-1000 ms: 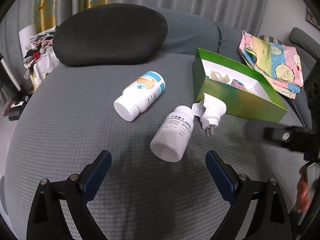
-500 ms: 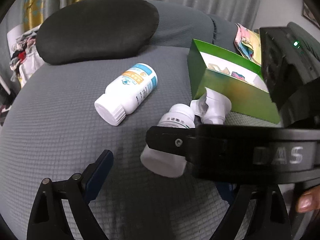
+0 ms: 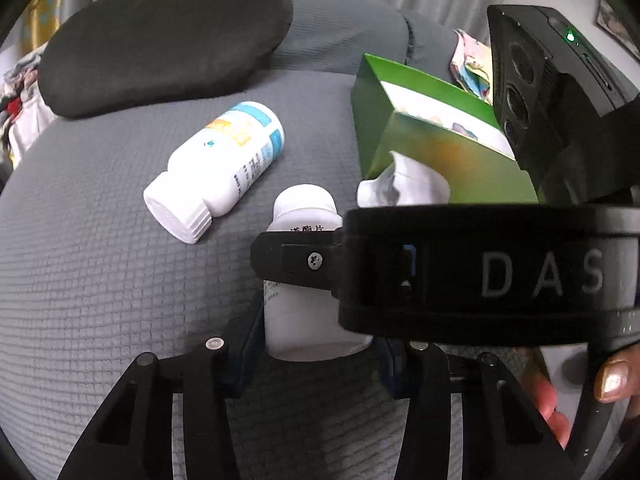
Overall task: Organize rigid objects
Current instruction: 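Grasp the large white pill bottle with the right gripper and lift, then lower the pill bottle into the green box and open the right gripper, then move the right gripper toward the white plug-shaped device, then grasp the white plug-shaped device with the right gripper and lift, then lower the device into the green box and open the right gripper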
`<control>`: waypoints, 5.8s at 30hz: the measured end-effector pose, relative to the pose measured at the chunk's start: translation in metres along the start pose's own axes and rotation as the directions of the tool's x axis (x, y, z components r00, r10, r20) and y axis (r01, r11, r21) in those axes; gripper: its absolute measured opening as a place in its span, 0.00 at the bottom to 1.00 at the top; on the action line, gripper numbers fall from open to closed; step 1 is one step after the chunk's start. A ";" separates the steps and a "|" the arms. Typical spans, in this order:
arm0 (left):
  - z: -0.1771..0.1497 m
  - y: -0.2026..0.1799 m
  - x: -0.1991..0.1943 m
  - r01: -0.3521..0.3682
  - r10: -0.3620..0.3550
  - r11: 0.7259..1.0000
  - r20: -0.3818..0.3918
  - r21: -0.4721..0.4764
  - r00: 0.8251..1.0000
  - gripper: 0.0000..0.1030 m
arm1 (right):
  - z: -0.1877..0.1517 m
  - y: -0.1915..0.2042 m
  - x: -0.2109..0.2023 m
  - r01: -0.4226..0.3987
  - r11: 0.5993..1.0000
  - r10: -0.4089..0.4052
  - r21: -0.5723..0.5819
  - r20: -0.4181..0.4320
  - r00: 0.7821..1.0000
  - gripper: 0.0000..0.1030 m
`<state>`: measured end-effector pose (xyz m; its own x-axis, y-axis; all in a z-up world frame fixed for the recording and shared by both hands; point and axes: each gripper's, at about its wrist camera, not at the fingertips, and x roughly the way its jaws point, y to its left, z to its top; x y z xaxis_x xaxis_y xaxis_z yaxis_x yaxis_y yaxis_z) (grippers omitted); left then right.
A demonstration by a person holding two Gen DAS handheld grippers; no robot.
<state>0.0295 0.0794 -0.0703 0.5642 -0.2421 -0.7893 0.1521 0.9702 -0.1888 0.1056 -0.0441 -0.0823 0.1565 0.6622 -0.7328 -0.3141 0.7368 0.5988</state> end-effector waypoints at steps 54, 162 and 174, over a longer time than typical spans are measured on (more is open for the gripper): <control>0.105 -0.120 0.010 0.030 -0.039 0.996 0.105 0.086 0.994 0.97 | 0.014 -0.092 -0.192 0.186 0.968 -0.245 0.167 0.479 0.843 0.94; 0.134 -0.130 0.027 0.128 -0.147 0.983 0.147 0.128 0.978 0.91 | 0.041 -0.079 -0.189 0.313 0.945 -0.312 0.100 0.565 0.763 0.82; 0.093 -0.053 -0.015 0.023 -0.022 1.000 0.136 -0.008 0.990 0.97 | 0.010 -0.068 -0.200 0.256 0.961 -0.273 0.105 0.510 0.816 0.96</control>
<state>0.0881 0.0302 0.0057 0.6660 -0.2630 -0.6980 0.1586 0.9643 -0.2120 0.1055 -0.2253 0.0265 0.6907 0.4089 -0.5964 -0.1637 0.8918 0.4218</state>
